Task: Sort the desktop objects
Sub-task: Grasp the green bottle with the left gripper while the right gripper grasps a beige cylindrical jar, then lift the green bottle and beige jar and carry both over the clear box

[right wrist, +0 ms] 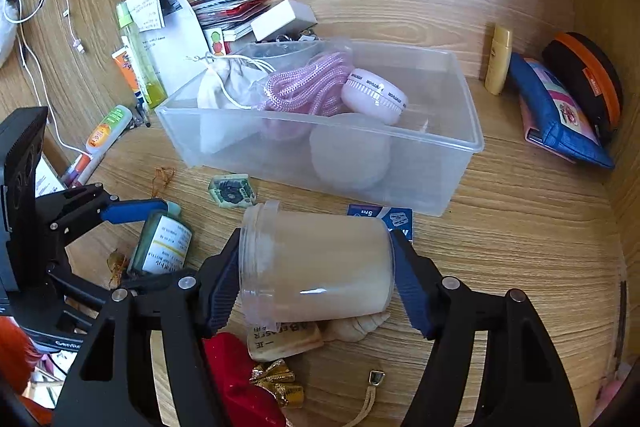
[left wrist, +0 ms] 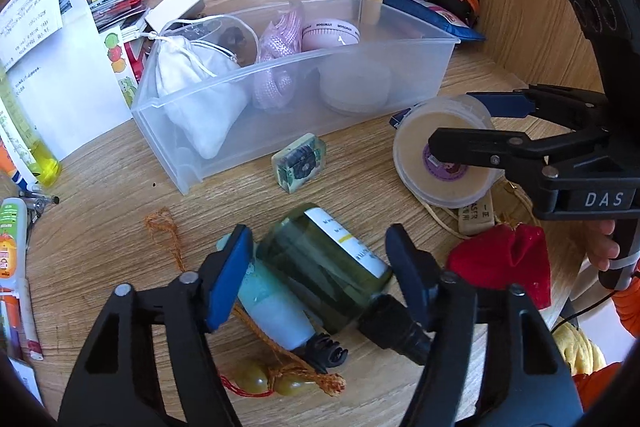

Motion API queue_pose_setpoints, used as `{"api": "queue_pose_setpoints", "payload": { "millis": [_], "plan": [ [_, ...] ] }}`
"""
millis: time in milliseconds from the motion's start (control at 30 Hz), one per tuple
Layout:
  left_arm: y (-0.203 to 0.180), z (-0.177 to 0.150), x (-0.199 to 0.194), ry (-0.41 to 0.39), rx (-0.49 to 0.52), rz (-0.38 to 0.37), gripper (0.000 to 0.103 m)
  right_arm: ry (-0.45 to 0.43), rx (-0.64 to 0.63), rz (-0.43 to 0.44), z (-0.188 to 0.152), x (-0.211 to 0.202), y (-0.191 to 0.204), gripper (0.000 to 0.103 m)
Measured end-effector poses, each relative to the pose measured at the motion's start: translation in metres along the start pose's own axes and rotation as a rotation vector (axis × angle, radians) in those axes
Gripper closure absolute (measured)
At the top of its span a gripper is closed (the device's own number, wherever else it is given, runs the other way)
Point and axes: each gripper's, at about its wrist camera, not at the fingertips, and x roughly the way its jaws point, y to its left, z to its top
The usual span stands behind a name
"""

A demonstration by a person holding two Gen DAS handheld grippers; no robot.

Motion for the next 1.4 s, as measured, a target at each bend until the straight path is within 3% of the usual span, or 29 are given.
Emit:
{"api": "queue_pose_setpoints", "payload": {
  "millis": [167,300,433,633,967,1400],
  "plan": [
    [0.007,0.002,-0.004,-0.036,-0.033,-0.008,0.040,0.010,0.019,0.011,-0.004,0.003,-0.004,0.040],
    [0.009,0.008,-0.010,-0.056,-0.054,-0.035,0.056,0.006,0.052,0.038,-0.002,0.001,-0.009,0.040],
    [0.008,0.011,-0.012,-0.069,-0.056,-0.035,0.057,0.005,0.081,0.082,0.003,-0.001,-0.011,0.040],
    [0.009,0.013,-0.016,-0.085,-0.080,-0.037,0.058,-0.037,0.077,0.083,0.011,-0.013,-0.010,0.040],
    [0.019,0.025,-0.041,-0.186,-0.128,-0.047,0.059,-0.096,0.106,0.085,0.025,-0.033,-0.021,0.040],
    [0.028,0.032,-0.051,-0.222,-0.165,-0.056,0.060,-0.134,0.109,0.078,0.032,-0.046,-0.029,0.040]
  ]
}}
